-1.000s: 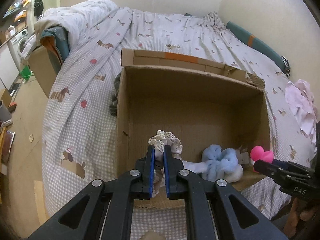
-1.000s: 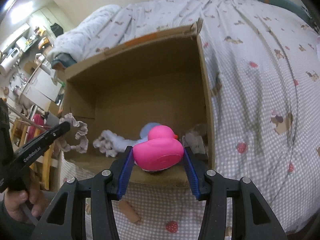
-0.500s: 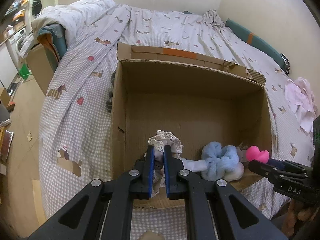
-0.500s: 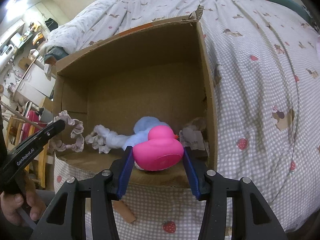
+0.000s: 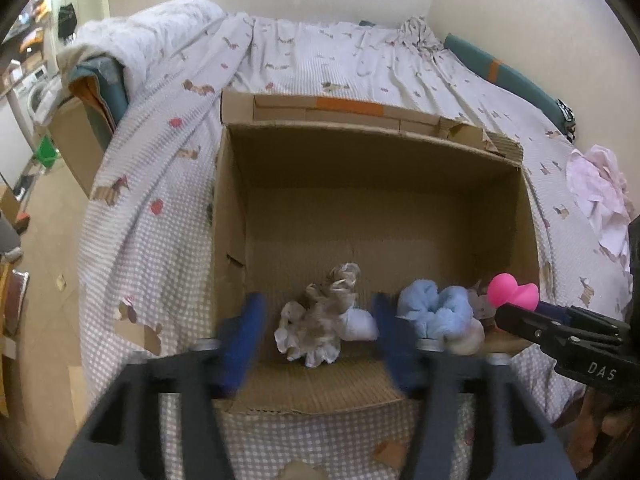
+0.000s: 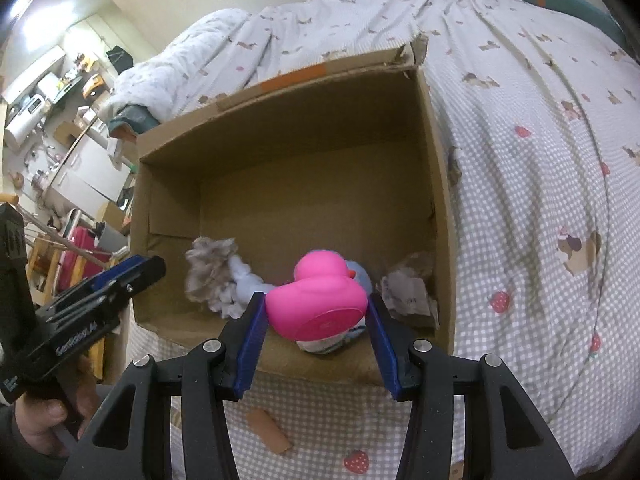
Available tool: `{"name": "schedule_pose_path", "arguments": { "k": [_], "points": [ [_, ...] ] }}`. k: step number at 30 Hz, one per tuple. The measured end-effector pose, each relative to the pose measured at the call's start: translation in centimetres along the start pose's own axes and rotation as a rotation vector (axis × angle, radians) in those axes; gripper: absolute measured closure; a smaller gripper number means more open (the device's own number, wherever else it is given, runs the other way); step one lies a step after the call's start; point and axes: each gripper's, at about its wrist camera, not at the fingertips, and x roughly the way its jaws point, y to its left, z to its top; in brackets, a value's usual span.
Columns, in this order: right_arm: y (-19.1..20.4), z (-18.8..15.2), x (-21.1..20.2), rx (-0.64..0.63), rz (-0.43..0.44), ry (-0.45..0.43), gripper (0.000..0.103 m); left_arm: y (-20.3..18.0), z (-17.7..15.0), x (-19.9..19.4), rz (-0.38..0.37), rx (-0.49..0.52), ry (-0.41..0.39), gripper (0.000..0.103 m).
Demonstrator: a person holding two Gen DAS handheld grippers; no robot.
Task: Organize soft objects
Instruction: 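Open both tools to drop the scrunchie and duck into the box, then withdraw the right tool and lower it onto the tan cylinder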
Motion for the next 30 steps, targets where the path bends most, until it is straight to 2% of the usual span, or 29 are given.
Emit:
{"name": "schedule_pose_path", "arguments": {
  "k": [7,8,11,14,17,30],
  "points": [
    [0.0,0.1,-0.1,0.014,0.023,-0.01,0.05,-0.3,0.0,-0.2,0.007,0.018,-0.006,0.034],
    [0.0,0.1,-0.1,0.014,0.026,-0.012,0.047,-0.3,0.0,-0.2,0.008,0.021,-0.004,0.034],
    [0.1,0.2,-0.4,0.021,0.042,-0.027,0.027,-0.4,0.0,-0.1,0.015,0.025,0.0,0.034],
    [0.1,0.4,-0.7,0.039,0.061,-0.046,0.018,-0.3,-0.1,0.0,0.016,0.017,0.006,0.034],
    [0.3,0.4,-1.0,0.03,0.035,-0.061,0.012,-0.1,-0.1,0.1,0.019,0.013,0.009,0.034],
    [0.2,0.4,-1.3,0.041,0.037,-0.065,0.012,0.1,-0.4,-0.2,0.038,0.017,0.007,0.034]
  ]
}}
